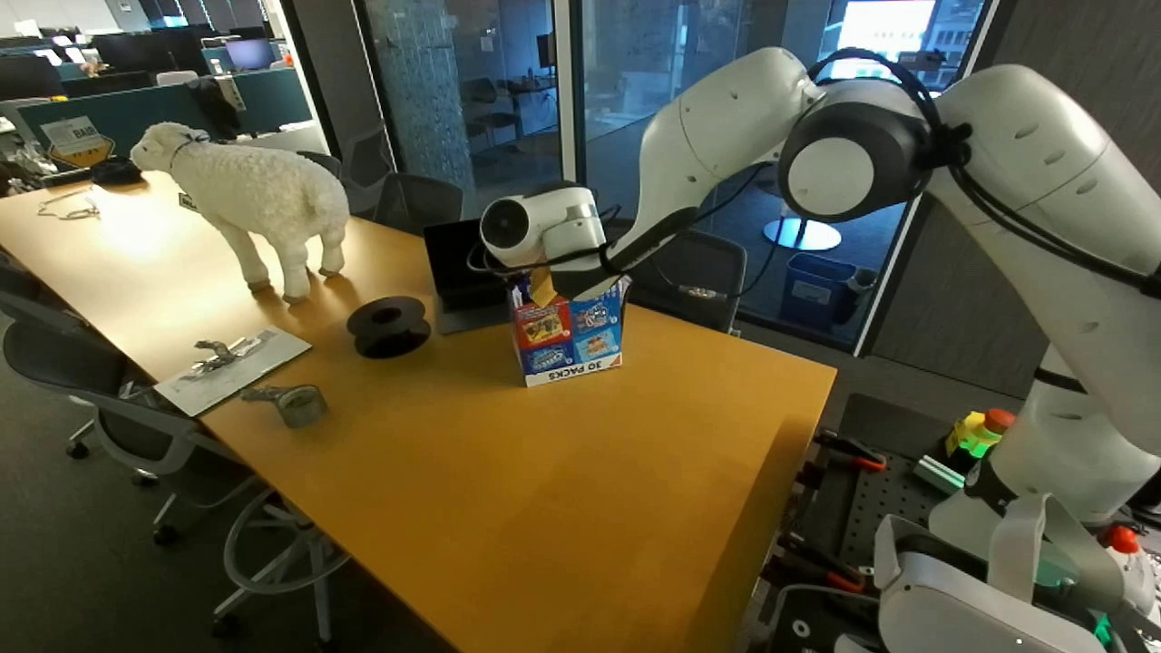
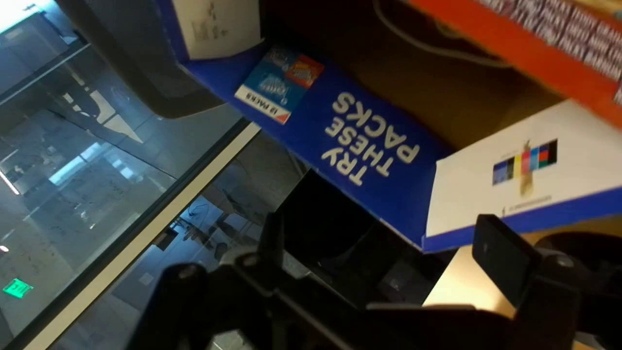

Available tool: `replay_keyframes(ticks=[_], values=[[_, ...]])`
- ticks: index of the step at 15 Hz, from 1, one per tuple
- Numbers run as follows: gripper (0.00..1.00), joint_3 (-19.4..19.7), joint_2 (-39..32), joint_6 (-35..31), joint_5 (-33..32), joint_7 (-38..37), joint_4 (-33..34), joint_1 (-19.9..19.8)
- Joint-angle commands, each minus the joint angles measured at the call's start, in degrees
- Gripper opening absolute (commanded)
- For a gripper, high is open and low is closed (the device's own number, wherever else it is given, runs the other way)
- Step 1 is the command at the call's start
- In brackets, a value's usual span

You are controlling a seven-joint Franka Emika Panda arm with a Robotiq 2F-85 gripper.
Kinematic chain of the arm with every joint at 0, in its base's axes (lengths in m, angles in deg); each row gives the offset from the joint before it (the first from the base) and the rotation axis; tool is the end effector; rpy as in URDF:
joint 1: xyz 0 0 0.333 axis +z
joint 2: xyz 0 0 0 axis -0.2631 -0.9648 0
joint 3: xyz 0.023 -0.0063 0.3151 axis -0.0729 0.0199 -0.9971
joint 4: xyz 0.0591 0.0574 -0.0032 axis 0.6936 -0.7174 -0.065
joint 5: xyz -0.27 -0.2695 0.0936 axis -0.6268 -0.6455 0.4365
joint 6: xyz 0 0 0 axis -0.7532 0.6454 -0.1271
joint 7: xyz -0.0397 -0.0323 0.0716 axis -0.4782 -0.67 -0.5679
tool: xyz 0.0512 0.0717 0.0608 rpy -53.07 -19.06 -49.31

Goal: Place the two white ropes inside the blue box

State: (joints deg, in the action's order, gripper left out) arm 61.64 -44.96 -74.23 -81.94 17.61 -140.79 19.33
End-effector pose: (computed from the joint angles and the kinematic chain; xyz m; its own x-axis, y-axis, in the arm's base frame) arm 0.7704 0.0203 0.2517 0.8212 0.1139 0.5591 -0.3012 -0.7457 0.5943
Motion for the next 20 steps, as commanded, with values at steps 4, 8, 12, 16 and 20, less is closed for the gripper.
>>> replay_keyframes(ticks=[4,8,12,16,20], values=[[1.0,-2.23,15.49,8.91,11.51,15.06,-9.7,0.3],[1.0,-4.14,26.88,7.51,25.22,26.57,-21.69,-1.4],[1.0,-3.45,37.62,11.62,40.53,36.34,-33.66,-1.72],[1.0,-2.38,48.89,16.53,51.86,41.81,-44.61,-2.65],[1.0,-1.55,61.69,15.7,58.94,48.18,-55.18,-3.97]])
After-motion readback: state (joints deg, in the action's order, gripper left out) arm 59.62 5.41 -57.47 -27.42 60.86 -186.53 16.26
